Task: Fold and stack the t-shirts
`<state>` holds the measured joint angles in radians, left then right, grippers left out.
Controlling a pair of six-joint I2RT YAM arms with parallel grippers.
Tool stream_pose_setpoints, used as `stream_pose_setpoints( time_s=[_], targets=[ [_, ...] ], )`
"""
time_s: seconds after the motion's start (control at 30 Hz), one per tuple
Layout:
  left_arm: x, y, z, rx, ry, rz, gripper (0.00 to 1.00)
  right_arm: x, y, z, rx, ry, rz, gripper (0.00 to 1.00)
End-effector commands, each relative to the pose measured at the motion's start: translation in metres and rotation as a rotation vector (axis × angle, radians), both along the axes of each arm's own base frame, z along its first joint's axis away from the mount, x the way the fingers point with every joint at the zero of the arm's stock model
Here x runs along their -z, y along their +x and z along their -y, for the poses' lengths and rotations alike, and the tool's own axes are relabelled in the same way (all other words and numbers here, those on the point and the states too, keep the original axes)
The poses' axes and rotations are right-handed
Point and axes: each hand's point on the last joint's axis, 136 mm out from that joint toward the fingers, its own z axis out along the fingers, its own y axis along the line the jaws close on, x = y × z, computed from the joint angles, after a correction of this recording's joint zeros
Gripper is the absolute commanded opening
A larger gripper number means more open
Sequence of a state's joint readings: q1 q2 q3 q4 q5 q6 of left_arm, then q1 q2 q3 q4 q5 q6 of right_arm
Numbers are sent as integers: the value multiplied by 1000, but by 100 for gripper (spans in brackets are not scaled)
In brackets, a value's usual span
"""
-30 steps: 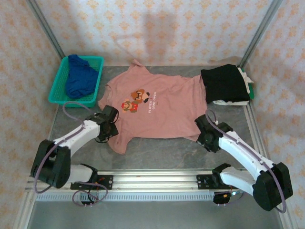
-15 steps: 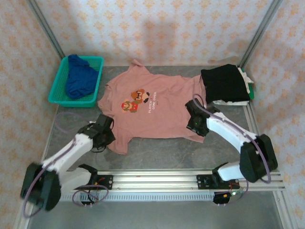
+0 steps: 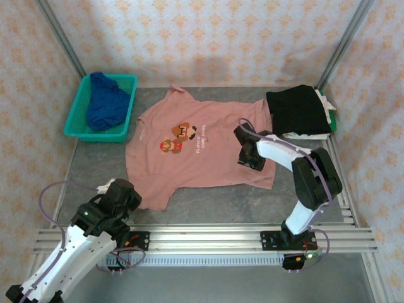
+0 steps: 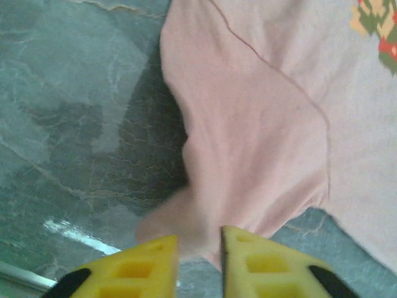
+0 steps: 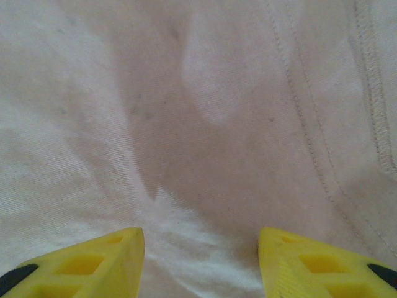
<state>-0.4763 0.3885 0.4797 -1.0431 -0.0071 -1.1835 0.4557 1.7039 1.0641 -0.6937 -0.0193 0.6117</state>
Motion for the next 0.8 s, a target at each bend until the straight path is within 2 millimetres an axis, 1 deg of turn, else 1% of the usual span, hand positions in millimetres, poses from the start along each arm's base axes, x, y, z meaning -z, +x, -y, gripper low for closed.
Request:
stream_pose_setpoints(
  time_s=[0.0,0.13,0.17,0.2,0.23,0.27,0.3,0.33,0.4,0.43,0.5,0.57,0.6,0.67,0.73,0.77],
  targets=[
    [-26,22,-1,0,53,63,36,9,-10,7,12,-30,-22,51],
    [-67,66,7,83,196,94,48,18,-35,19,70,-31,-47,51],
    [-79,83,13,114,231,105,50,19,-41,24,91,-43,-44,50],
    [-87,101,19,149,265,103,50,18,-43,29,105,-54,-35,51],
    [-92,118,25,176,288,100,51,16,-45,31,119,-58,-31,51],
    [-94,139,33,210,303,91,51,12,-47,34,127,-64,-30,51],
    [-92,158,39,237,314,70,51,8,-49,35,132,-64,-23,51],
    [-89,175,45,263,313,50,50,4,-51,37,136,-69,-14,51],
    [-76,216,59,316,298,14,50,-2,-56,46,156,-88,1,51],
    [-68,233,61,326,298,-3,49,-2,-59,50,167,-89,-1,51],
    [-49,271,64,334,286,-39,48,4,-68,53,192,-71,-21,50],
    [-29,299,64,341,283,-80,46,13,-76,51,211,-41,-40,48],
    [-15,310,62,345,281,-113,45,18,-81,49,217,-24,-53,46],
    [14,319,59,352,268,-189,42,24,-89,48,240,-2,-75,41],
    [35,316,54,351,256,-241,40,27,-99,48,262,18,-88,37],
    [42,309,52,348,254,-258,40,25,-104,51,275,20,-84,35]
  ],
)
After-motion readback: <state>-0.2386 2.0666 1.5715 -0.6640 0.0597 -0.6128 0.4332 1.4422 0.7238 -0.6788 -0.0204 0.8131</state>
